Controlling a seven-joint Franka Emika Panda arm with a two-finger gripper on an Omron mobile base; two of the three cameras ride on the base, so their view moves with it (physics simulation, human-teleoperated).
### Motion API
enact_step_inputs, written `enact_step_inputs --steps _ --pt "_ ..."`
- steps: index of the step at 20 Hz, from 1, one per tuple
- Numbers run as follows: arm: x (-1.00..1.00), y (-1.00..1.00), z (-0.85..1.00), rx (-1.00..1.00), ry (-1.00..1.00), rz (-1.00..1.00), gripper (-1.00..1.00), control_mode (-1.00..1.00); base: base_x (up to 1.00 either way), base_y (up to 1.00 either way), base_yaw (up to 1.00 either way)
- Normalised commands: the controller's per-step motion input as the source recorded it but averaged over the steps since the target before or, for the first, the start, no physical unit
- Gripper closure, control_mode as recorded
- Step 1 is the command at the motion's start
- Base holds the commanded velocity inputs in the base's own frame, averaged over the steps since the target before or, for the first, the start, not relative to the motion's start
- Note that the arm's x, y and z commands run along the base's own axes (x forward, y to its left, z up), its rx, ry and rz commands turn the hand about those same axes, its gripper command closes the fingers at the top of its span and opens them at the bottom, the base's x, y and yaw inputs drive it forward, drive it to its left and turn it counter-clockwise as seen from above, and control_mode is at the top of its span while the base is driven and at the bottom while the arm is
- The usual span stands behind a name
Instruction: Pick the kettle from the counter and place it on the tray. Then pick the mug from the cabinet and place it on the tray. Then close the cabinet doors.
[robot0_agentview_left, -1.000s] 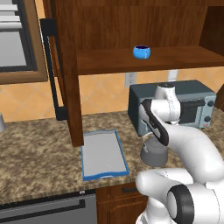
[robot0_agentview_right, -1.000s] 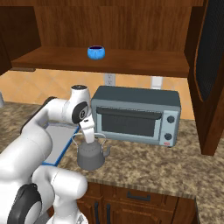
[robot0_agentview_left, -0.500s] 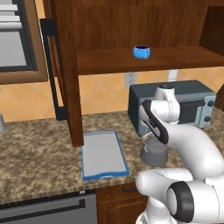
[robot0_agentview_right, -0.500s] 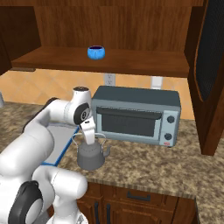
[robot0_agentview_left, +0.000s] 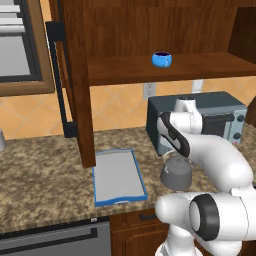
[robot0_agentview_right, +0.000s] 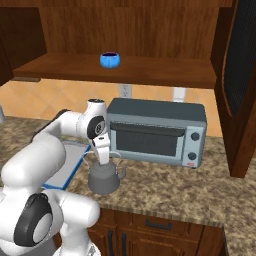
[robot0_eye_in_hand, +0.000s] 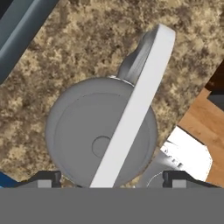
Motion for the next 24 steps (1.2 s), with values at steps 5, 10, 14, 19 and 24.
enact_step_inputs --steps 5,10,14,19,24 --pt "-0.04 0.00 -0.18 0.00 0.02 0.00 1.00 -1.00 0.00 0.00 0.00" --pt "-0.40 0.07 -0.05 0.00 -0.06 0.00 1.00 -1.00 0.00 0.00 0.00" --pt "-0.64 0.05 0.08 0.00 -0.22 0.00 1.00 -1.00 0.00 0.00 0.00" --pt "-0.46 0.11 0.52 0.00 -0.27 0.00 1.00 -1.00 0.00 0.00 0.00" --pt "0.01 0.40 0.57 0.00 -0.10 -0.03 1.00 -1.00 0.00 0.00 0.00"
